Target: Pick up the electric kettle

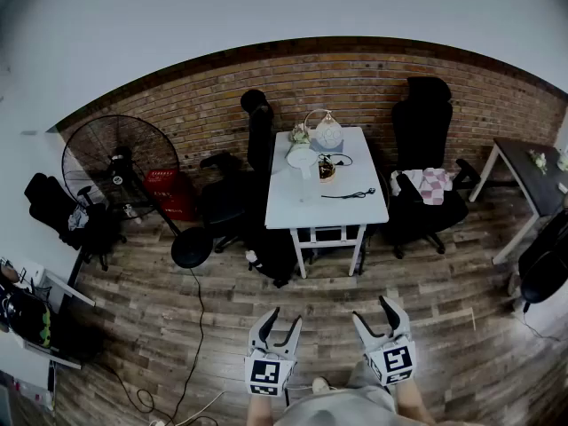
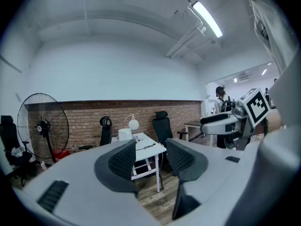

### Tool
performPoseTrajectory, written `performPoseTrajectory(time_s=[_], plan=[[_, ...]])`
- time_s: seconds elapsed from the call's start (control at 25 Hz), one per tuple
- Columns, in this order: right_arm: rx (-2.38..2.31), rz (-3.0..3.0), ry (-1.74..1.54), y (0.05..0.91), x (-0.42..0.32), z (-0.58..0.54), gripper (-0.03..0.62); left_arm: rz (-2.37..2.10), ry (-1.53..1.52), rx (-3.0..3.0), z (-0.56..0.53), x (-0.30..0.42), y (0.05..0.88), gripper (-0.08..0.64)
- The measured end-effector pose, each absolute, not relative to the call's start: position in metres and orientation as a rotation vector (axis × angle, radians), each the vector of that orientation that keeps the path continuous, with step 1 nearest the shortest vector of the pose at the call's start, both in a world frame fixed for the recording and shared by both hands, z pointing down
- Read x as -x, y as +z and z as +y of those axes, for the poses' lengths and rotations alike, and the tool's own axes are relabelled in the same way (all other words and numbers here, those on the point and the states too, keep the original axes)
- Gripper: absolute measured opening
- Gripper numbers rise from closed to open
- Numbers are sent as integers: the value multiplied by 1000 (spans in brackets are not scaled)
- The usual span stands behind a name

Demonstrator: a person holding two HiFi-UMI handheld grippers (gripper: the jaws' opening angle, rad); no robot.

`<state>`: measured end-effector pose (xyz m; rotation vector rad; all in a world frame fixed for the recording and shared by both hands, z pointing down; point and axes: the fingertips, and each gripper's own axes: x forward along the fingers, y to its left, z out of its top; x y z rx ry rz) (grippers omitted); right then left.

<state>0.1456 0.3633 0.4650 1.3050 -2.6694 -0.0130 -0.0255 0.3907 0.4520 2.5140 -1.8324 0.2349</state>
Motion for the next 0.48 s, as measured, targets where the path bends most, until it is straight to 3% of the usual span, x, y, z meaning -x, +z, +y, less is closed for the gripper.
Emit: performPoseTrajectory(time_s=[0.48], plan=[[-1335,-2687,-57,458,-120,352,285,-1808,259,-2518,373,41,454,201]])
